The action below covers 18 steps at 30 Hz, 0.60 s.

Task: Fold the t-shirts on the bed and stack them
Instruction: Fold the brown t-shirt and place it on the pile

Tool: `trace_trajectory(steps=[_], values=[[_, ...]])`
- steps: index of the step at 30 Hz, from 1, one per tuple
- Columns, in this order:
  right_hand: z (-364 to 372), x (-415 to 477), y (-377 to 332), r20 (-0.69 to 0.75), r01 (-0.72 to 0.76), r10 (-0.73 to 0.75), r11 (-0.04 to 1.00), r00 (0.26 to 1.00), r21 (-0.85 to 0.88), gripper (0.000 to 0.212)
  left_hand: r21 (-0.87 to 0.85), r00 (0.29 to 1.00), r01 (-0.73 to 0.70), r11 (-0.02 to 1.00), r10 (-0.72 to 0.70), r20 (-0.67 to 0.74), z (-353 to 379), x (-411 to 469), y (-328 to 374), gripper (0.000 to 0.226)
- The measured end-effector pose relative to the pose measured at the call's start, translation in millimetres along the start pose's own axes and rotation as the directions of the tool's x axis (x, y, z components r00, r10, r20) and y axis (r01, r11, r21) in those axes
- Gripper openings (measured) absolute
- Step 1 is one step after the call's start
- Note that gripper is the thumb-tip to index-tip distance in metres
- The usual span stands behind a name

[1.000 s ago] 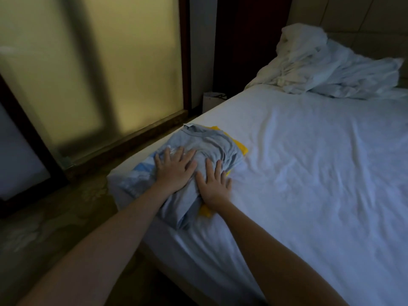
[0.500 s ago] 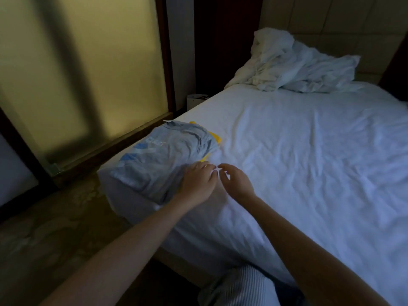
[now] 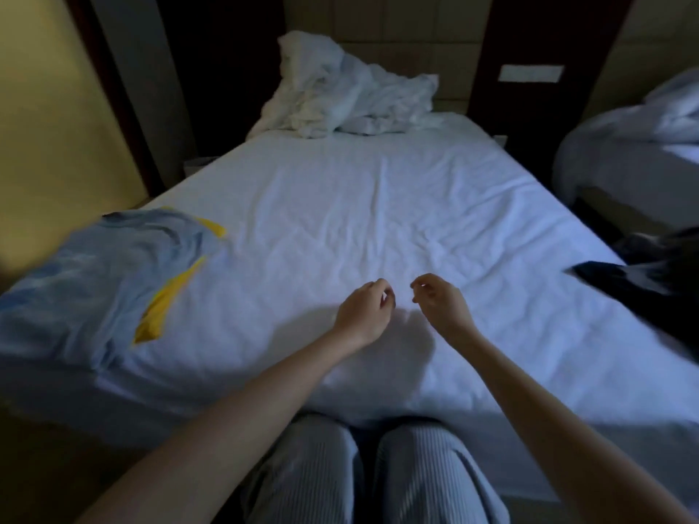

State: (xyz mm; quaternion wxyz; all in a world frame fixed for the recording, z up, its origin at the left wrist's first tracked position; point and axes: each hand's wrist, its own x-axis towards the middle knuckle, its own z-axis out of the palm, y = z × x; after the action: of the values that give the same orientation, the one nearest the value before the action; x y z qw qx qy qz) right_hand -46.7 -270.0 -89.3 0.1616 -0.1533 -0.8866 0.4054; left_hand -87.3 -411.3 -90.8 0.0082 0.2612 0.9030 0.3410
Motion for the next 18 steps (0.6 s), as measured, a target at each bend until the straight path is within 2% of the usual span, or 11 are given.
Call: trace_trajectory(steps=[6,9,11,14,16,18], values=[[-83.0,-13.5,73.0,-0.147,-0.146,0.131,0.984,0.980,-0.097,0.019,-0.089,0.986,-0.140,0.986,0.147,0.080,80.5,23.3,92.0,0.017],[-120.1,-23.1,106.4,-0.228,-0.196,0.161,0.970,0.960,-0.140,0.018,-0.133,0.969,-0.192,0.972,0.209,0.130,119.1,34.8,134.2,0.021],[-142.4,-29.5,124.8,-0.298,-0.213,0.156,0.962,0.942,-0.171,0.019,-0.099,0.960,-0.227,0.969,0.240,0.144,139.0,41.2,150.5,0.024],[-170.5,-33.9,150.5,-0.436,-0.188,0.054,0.944,0.898,-0.270,0.020,0.035,0.959,-0.273,0.961,0.268,0.094,157.3,47.7,151.4,0.023],[-184.6,-30.6,167.3,-0.515,-0.226,0.012,0.907,0.857,-0.356,0.030,0.032,0.966,-0.258,0.966,0.257,0.038,162.2,50.1,145.9,0.025],[-199.3,-23.8,179.3,-0.577,-0.318,0.040,0.864,0.816,-0.390,0.041,-0.010,0.968,-0.250,0.968,0.250,0.009,164.8,50.2,141.1,0.034]])
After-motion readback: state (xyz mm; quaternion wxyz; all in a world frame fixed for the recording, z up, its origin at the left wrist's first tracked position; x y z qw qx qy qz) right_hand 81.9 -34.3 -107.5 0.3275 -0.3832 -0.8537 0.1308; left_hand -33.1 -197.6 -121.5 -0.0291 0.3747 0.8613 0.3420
